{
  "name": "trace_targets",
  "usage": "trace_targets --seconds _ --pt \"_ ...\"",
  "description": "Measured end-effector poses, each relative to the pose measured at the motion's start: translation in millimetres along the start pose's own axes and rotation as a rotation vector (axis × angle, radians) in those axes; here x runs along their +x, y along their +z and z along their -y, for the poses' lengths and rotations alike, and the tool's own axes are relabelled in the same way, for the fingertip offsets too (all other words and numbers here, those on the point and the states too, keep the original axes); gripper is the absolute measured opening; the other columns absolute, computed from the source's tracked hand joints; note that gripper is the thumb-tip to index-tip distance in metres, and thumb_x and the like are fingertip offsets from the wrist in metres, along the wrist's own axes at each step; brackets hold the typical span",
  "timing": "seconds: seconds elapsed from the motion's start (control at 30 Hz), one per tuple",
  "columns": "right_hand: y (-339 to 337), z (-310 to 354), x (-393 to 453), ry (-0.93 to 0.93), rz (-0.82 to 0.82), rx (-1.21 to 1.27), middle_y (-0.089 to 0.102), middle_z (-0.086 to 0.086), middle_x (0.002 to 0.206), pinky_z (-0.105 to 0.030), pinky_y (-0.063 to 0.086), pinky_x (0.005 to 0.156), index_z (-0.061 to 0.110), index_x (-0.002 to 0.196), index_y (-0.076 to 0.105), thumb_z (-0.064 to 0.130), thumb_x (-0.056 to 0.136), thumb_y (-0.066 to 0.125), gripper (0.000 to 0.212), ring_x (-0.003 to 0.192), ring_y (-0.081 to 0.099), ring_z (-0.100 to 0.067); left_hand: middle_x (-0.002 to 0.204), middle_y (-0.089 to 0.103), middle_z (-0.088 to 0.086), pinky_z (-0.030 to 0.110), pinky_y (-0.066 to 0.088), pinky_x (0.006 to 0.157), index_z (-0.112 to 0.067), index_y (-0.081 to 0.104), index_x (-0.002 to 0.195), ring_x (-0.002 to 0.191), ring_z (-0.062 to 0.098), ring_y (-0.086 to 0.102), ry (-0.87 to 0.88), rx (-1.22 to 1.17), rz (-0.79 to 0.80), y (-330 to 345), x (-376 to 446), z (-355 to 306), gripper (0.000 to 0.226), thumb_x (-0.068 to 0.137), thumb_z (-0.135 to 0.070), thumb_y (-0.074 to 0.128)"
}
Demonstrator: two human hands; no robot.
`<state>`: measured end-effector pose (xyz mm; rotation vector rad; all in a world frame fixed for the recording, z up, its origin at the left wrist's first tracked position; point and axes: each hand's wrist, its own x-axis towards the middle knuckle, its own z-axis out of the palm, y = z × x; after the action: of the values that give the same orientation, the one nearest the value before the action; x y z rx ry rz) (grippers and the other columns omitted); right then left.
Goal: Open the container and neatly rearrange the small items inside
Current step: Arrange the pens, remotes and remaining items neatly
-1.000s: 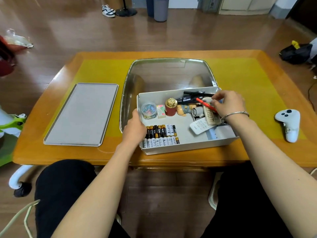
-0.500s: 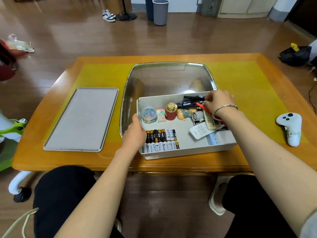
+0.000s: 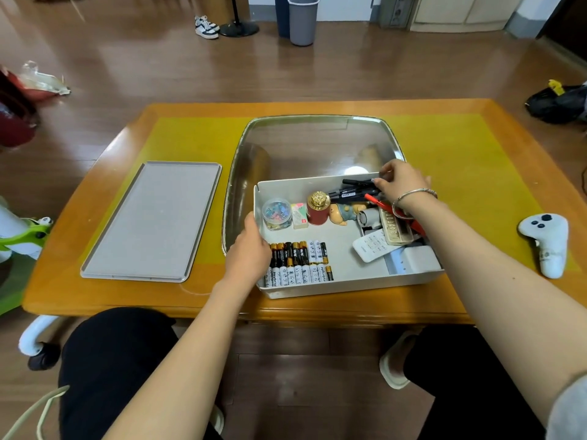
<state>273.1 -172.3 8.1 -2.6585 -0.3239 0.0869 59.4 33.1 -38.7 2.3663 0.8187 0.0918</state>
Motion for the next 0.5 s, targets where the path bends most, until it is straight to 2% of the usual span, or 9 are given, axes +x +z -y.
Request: trace_targets --seconds 0.07,0.17,0.3,0.43,0.5 --pt "1.0 3.3 0.8 0.001 0.037 0.094 0.065 0.006 0.092 -0.041 0.036 0.098 0.025 0.094 0.059 0.031 0.087 0.064 0.011 0.102 0.058 -0.021 0.118 0.061 0.008 0.046 0.057 0.073 -0.018 0.02 0.144 0.094 0.024 0.063 -0.007 -0.005 -0.001 -0.1 -0.2 0.0 0.057 0.095 -0.014 0.05" --pt "1.3 5.2 0.5 -0.029 0.067 0.161 0.063 0.01 0.081 -0.047 0.042 0.096 0.028 0.086 0.063 0.026 0.084 0.068 0.005 0.095 0.062 -0.019 0.117 0.061 0.008 0.045 0.057 0.074 -0.018 0.02 0.144 0.094 0.024 0.063 -0.011 -0.008 -0.007 0.5 -0.1 0.3 0.057 0.095 -0.014 0.049" --pt "2.6 6.4 2.3 -0.038 0.077 0.156 0.057 0.016 0.068 -0.048 0.042 0.096 0.028 0.081 0.066 0.028 0.083 0.068 0.003 0.093 0.062 -0.02 0.118 0.061 0.008 0.042 0.056 0.071 -0.018 0.022 0.144 0.095 0.023 0.062 0.0 -0.016 -0.019 0.3 -1.2 0.3 0.055 0.096 -0.014 0.049" --pt "4.3 8.9 5.4 -0.054 0.045 0.159 0.063 0.01 0.073 -0.046 0.038 0.099 0.022 0.086 0.07 0.026 0.083 0.069 0.005 0.09 0.06 -0.018 0.118 0.061 0.008 0.037 0.054 0.067 -0.018 0.023 0.144 0.094 0.023 0.062 0.008 -0.022 -0.023 0.5 -1.1 1.0 0.054 0.096 -0.014 0.049" --pt "3.3 7.4 4.6 -0.061 -0.019 0.3 0.07 -0.001 0.084 -0.04 0.045 0.094 0.017 0.089 0.072 0.019 0.083 0.07 0.007 0.088 0.062 -0.018 0.118 0.061 0.008 0.037 0.054 0.067 -0.018 0.023 0.144 0.095 0.023 0.062 0.013 -0.03 -0.022 0.6 -0.9 1.1 0.055 0.096 -0.015 0.049"
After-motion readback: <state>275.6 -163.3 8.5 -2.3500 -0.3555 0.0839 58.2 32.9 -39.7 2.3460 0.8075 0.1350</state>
